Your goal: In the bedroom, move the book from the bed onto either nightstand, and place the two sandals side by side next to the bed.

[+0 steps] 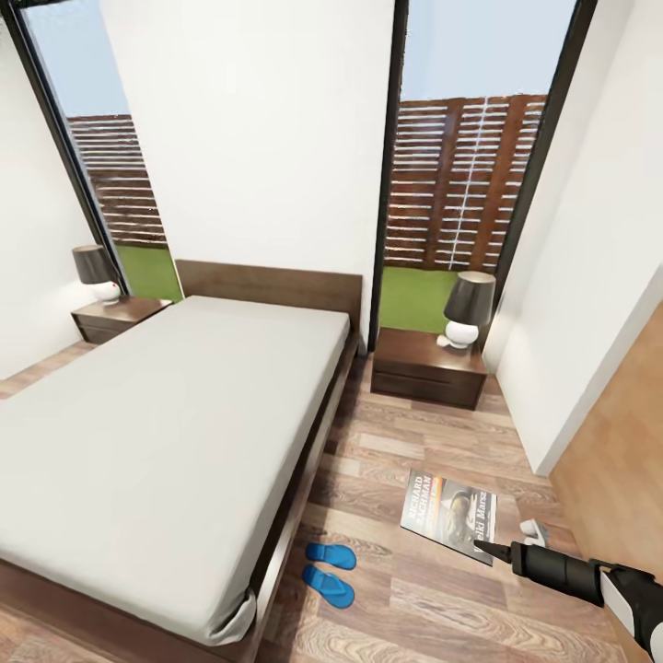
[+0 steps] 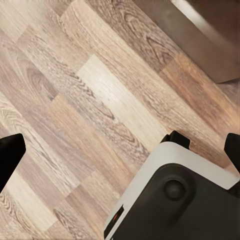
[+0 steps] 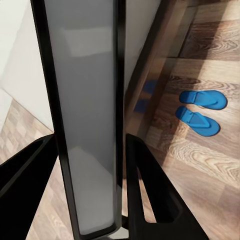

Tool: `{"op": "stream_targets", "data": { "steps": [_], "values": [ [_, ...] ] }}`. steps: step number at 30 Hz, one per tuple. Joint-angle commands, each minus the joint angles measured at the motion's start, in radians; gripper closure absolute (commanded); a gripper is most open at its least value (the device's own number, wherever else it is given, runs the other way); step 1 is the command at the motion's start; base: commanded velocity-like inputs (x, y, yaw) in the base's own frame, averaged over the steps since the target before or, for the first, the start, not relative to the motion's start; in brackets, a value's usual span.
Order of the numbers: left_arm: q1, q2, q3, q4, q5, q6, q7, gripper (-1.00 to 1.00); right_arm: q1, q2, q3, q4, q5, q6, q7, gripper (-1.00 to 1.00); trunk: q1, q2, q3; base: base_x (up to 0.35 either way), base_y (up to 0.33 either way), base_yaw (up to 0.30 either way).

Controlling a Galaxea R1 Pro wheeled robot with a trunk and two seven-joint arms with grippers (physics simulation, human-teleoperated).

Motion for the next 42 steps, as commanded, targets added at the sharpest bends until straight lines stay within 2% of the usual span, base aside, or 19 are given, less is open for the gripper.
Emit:
{"op": "stream_targets", "data": {
  "steps": [1,42],
  "values": [
    [0.000,0.000,0.001,0.001,0.008,-0.005,0.000,-1.00,-0.001,0.000,-0.006,0.000,0.003,0.010,0.004,1.00,0.001,-0.002,0.000,0.000,0.000,0.000],
    [0.001,-0.014,-0.003,0.001,0.007,-0.031,0.000,-1.00,-0.001,0.000,-0.006,0.000,0.003,-0.005,0.004,1.00,0.001,-0.002,0.065,0.000,0.000,0.000]
  ]
}}
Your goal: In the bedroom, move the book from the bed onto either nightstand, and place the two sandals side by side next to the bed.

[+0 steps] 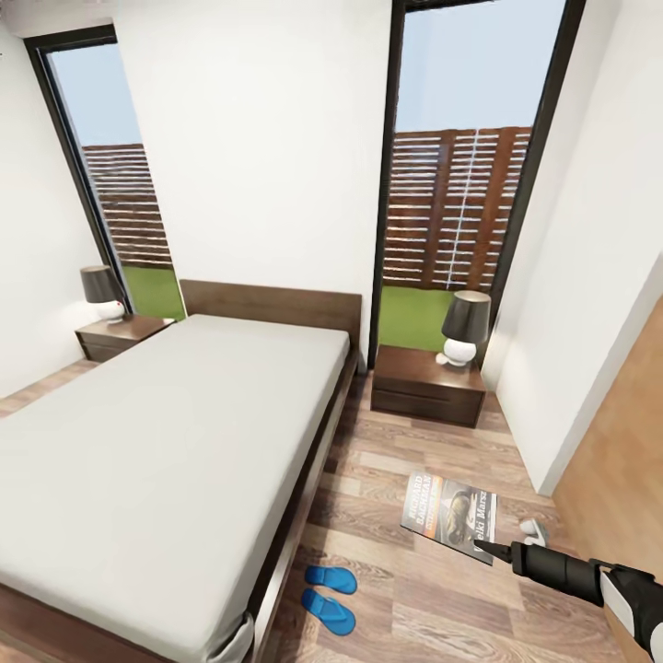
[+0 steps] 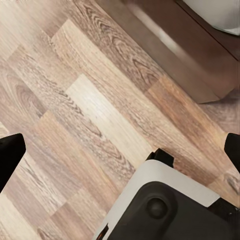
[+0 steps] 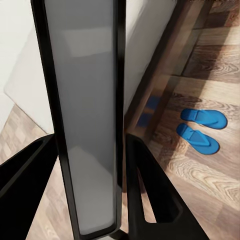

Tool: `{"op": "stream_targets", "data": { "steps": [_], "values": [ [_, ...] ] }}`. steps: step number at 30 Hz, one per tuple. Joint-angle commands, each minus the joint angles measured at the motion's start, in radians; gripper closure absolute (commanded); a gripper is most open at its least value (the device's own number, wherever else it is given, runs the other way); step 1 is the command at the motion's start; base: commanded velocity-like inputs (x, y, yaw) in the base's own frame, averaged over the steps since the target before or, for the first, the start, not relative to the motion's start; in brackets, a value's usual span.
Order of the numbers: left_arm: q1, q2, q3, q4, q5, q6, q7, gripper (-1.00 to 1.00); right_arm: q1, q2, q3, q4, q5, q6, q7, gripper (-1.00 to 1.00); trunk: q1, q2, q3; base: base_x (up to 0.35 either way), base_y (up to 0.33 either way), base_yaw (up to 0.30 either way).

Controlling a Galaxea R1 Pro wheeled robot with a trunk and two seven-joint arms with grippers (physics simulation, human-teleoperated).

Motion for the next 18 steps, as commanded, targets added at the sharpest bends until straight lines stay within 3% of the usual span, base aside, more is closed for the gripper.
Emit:
{"op": "stream_targets", "data": {
  "steps": [1,18],
  "values": [
    [-0.001,0.000,0.001,0.001,0.007,-0.004,0.000,-1.00,-0.001,0.000,-0.006,0.000,0.003,0.010,0.004,1.00,0.001,-0.002,-0.001,0.000,0.000,0.000],
    [-0.001,-0.005,0.000,0.001,0.007,-0.005,0.000,-1.00,-0.001,0.000,-0.006,0.000,0.003,0.009,0.004,1.00,0.001,-0.002,0.012,0.000,0.000,0.000]
  ]
}}
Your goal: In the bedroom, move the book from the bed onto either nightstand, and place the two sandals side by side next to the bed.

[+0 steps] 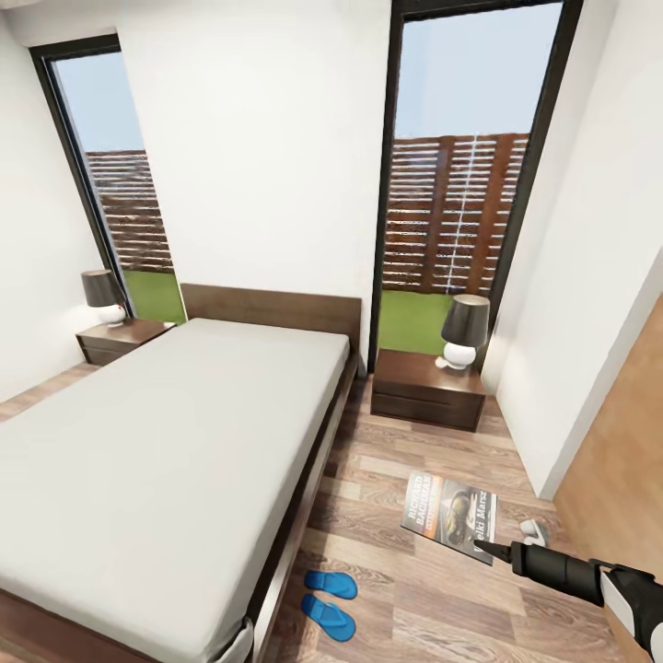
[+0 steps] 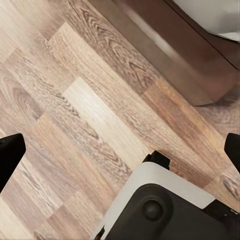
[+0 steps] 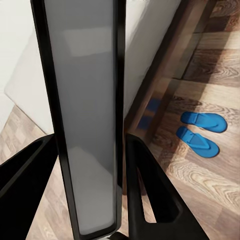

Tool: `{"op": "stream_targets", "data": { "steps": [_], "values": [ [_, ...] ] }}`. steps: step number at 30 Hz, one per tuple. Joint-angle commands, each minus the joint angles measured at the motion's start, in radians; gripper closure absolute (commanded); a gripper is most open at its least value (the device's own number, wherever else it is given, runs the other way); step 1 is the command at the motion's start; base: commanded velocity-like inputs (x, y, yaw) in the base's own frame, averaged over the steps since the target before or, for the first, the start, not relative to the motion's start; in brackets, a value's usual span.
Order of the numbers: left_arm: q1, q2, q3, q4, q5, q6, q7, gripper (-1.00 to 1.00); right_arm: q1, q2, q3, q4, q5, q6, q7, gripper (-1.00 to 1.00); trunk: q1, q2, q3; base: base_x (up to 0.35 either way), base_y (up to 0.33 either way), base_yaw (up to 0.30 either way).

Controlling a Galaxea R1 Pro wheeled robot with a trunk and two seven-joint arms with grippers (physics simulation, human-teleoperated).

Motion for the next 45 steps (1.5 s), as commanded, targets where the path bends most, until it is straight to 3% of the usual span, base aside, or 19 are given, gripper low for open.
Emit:
{"op": "stream_targets", "data": {
  "steps": [1,23,45],
  "values": [
    [-0.001,0.000,0.001,0.001,0.007,-0.004,0.000,-1.00,-0.001,0.000,-0.006,0.000,0.002,0.010,0.004,1.00,0.001,-0.002,-0.002,0.000,0.000,0.000],
    [-0.001,-0.002,-0.003,0.001,0.007,-0.004,0.000,-1.00,-0.001,0.000,-0.007,-0.001,0.001,0.011,0.004,1.00,0.001,-0.002,-0.004,-0.040,0.059,0.020],
    [-0.001,-0.002,-0.004,0.001,0.007,-0.012,-0.002,-1.00,-0.001,0.002,-0.003,-0.001,0.006,0.010,0.005,1.00,0.001,-0.002,-0.020,-0.142,0.295,0.122]
  ]
}}
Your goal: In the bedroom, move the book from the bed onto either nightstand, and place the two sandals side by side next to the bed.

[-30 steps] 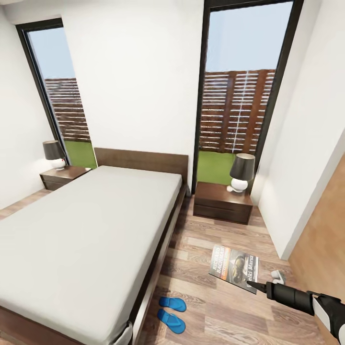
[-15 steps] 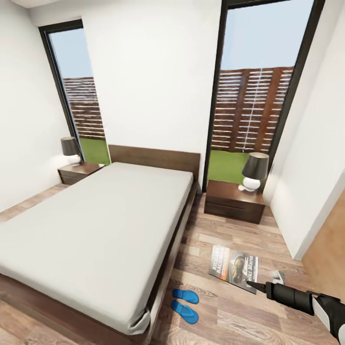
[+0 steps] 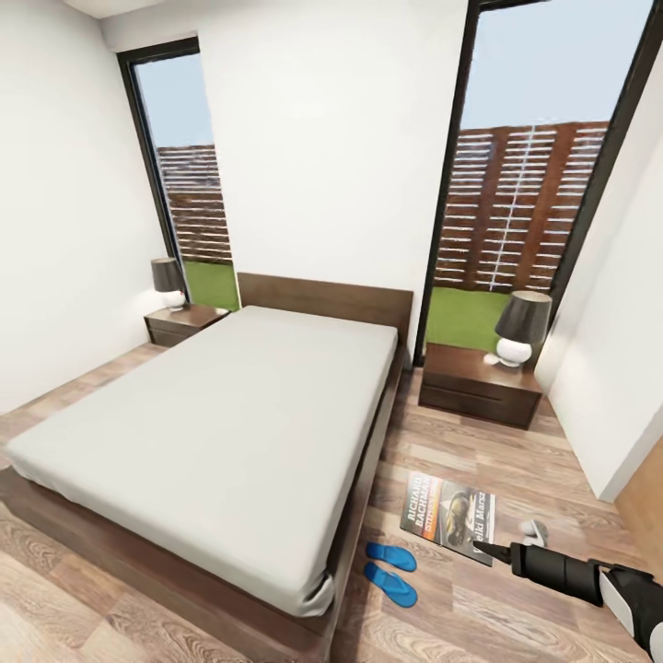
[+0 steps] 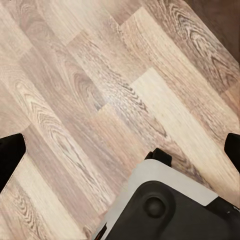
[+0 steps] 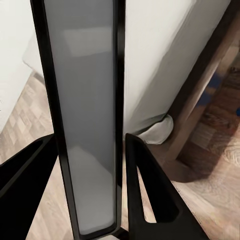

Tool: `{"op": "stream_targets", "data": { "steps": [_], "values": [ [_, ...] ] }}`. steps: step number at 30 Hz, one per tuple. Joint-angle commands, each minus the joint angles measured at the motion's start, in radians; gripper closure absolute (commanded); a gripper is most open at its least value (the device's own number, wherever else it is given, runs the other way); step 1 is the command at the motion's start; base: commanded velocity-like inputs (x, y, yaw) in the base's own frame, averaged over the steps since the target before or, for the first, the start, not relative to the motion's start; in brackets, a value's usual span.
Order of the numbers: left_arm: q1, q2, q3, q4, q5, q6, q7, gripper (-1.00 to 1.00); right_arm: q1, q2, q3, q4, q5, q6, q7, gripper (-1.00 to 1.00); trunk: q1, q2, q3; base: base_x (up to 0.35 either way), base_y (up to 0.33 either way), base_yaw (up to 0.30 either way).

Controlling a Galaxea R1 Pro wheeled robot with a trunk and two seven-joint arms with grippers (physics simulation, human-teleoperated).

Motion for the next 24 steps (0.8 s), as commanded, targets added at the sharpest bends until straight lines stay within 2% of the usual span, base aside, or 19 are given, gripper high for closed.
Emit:
{"op": "stream_targets", "data": {
  "steps": [1,9,24],
  "values": [
    [-0.001,0.000,0.001,0.001,0.007,-0.005,-0.001,-1.00,-0.001,0.000,-0.009,0.000,0.001,0.011,0.005,1.00,0.000,-0.002,-0.002,-0.046,0.348,0.005],
    [-0.001,0.001,0.000,0.001,0.007,-0.007,-0.009,-1.00,-0.001,0.001,-0.009,-0.001,-0.001,0.011,0.005,1.00,0.000,-0.002,-0.002,-0.018,0.349,0.067],
    [-0.001,0.000,-0.001,0.001,0.007,-0.006,-0.031,-1.00,-0.001,0.002,-0.006,-0.002,0.002,0.012,0.004,1.00,0.000,-0.002,-0.008,-0.001,0.350,0.259]
  ]
}}
